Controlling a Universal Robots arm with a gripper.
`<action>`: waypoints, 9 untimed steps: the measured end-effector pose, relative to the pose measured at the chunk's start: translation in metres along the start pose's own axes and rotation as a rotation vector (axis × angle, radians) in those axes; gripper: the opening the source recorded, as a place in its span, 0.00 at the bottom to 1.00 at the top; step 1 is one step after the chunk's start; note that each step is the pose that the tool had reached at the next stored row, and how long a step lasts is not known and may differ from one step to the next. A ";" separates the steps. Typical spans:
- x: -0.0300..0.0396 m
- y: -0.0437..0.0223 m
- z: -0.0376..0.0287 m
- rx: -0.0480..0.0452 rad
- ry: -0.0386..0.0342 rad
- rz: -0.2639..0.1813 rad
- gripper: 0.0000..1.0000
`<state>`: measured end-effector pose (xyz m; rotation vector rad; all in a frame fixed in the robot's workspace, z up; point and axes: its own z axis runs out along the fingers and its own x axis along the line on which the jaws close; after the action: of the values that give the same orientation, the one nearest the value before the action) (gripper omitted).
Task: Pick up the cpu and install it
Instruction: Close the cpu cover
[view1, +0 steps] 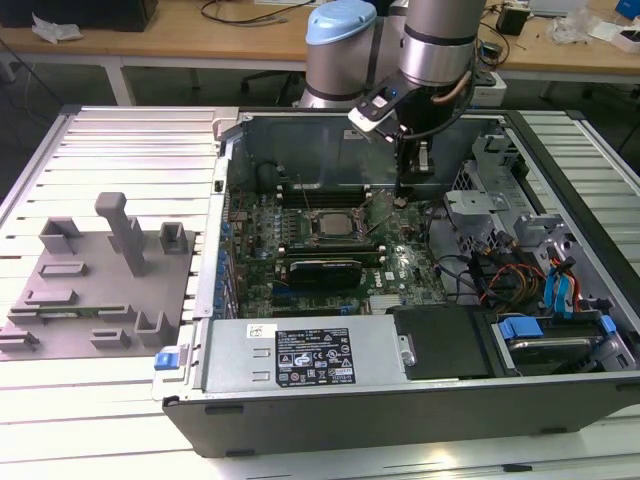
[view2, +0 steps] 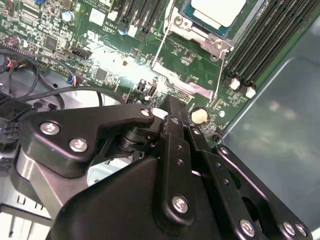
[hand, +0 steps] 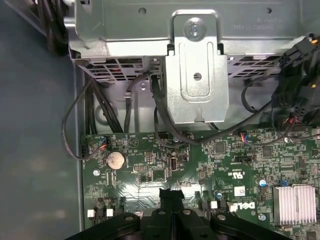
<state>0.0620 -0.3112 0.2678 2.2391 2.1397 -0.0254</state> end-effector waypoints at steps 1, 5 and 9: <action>0.0001 0.0009 0.0007 0.0037 -0.0002 0.000 0.11; 0.0005 0.0070 0.0036 0.0240 -0.0009 -0.001 0.11; 0.0006 0.0083 0.0065 0.0273 -0.0014 -0.001 0.11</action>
<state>0.0704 -0.3113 0.2615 2.2517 2.1530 -0.0566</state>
